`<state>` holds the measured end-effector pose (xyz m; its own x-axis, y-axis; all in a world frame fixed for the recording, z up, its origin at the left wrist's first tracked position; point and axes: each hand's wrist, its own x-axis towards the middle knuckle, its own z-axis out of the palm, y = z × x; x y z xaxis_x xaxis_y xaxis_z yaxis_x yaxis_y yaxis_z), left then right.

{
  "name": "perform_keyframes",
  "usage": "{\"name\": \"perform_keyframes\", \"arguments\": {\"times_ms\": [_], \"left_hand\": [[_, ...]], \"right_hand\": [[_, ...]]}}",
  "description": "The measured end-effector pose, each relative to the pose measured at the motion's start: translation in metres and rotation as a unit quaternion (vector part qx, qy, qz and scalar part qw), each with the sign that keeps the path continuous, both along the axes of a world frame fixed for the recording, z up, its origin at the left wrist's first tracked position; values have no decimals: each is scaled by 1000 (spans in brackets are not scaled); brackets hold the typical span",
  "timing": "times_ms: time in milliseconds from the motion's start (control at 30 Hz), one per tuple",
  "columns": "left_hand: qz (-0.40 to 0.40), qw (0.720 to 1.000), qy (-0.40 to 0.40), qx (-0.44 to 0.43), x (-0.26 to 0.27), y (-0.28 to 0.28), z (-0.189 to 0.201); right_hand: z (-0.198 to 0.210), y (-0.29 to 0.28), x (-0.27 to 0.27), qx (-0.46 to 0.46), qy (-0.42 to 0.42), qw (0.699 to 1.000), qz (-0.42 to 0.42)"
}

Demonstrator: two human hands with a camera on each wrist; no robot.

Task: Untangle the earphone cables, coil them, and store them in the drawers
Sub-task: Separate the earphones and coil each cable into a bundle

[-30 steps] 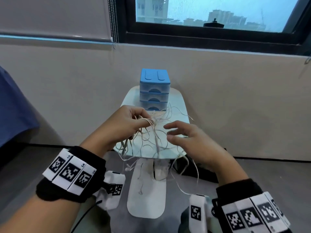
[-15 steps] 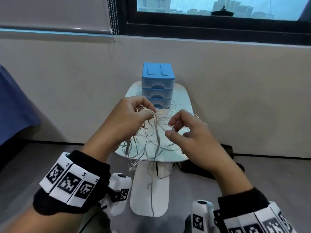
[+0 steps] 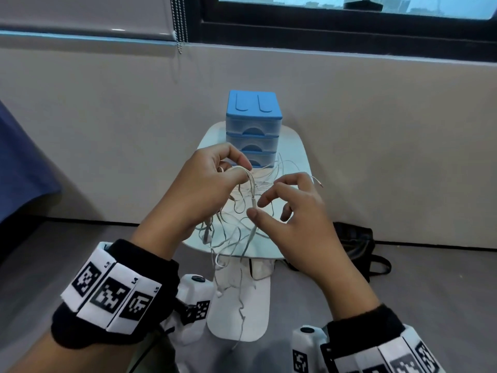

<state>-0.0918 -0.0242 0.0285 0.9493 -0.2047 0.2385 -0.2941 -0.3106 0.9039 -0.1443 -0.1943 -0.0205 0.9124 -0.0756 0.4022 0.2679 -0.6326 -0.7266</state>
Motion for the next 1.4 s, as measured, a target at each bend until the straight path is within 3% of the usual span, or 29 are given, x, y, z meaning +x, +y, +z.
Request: {"name": "perform_keyframes", "arguments": {"times_ms": [133,333,433,633,867,1033,1133,1267,1400], "left_hand": [[-9,1000,-1,7,3,1,-2],[-105,994,28,-1,7,9,-13],[-157,987,41,4,9,13,-19],[-206,976,71,-4,9,16,-30],[-194,976,100,-16,5,19,-40],[-183,979,92,-23,5,26,-40],[-177,977,104,-65,3,28,-38],[-161,975,93,-120,0,30,-35],[-129,976,78,-155,0,28,-33]], "right_hand": [[-2,8,3,8,14,999,37],[34,-4,15,166,-28,984,54],[73,-15,12,268,-35,959,85],[135,-28,10,389,-99,909,115],[166,-37,16,434,-210,876,-4],[165,-53,22,464,-236,848,-102],[160,-60,23,476,-222,846,-94],[146,-69,18,517,-100,849,-35],[121,-75,14,339,25,940,-37]]}}
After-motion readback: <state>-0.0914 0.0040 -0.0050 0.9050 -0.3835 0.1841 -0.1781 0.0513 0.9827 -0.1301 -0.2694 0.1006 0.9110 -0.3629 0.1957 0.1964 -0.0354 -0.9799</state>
